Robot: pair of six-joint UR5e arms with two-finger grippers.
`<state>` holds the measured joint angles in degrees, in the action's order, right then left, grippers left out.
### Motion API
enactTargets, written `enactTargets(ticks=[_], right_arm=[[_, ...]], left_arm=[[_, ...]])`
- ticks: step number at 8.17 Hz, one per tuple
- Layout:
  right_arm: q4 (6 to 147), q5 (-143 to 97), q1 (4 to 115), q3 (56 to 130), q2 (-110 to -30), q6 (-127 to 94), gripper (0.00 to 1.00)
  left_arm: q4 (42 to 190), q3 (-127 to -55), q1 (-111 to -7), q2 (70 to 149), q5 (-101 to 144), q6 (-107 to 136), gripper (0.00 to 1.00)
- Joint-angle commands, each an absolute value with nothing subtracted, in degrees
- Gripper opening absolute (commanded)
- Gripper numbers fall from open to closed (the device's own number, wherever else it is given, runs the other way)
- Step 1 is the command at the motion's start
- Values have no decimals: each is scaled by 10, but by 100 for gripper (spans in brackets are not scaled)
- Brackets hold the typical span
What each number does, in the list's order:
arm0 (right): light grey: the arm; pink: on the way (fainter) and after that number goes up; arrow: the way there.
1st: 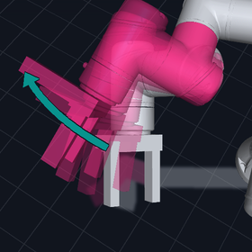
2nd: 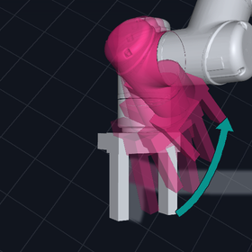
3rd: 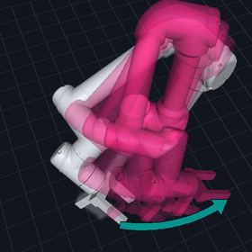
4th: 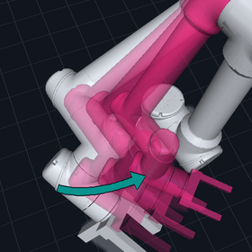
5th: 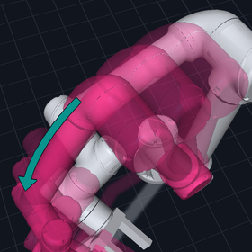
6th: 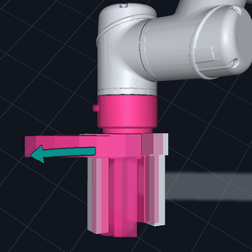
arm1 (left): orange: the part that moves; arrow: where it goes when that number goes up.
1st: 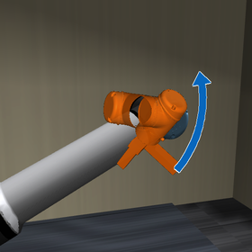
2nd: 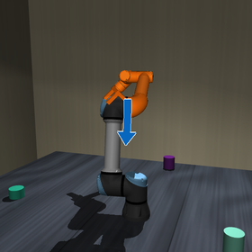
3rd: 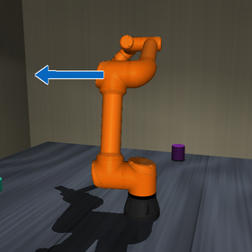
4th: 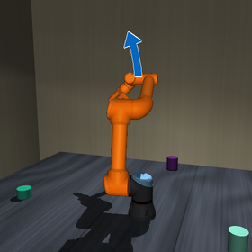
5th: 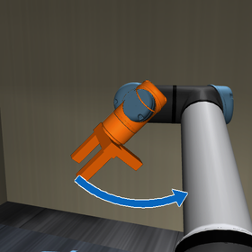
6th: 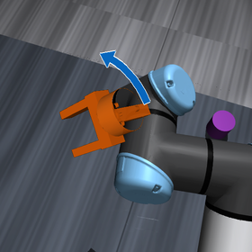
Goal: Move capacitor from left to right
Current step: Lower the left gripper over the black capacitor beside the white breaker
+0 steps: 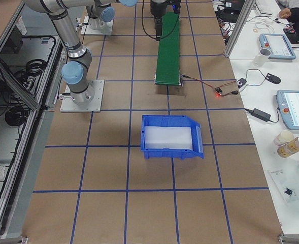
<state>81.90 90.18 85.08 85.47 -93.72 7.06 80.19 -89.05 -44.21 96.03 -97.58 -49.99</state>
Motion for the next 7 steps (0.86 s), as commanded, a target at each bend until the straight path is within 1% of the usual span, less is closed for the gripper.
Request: enactTargets(ticks=[1, 2, 4, 7], right_arm=[[819, 901, 851, 863, -937, 69, 100], [819, 902, 851, 863, -937, 69, 100], [818, 903, 851, 863, -937, 72, 100], [817, 904, 851, 863, -938, 73, 100]], left_arm=[[725, -889, -311, 1024, -935, -616, 100], [702, -889, -277, 1055, -877, -655, 100], [663, -885, -241, 1115, -860, -678, 100], [663, -832, -236, 1194, -835, -690, 100]])
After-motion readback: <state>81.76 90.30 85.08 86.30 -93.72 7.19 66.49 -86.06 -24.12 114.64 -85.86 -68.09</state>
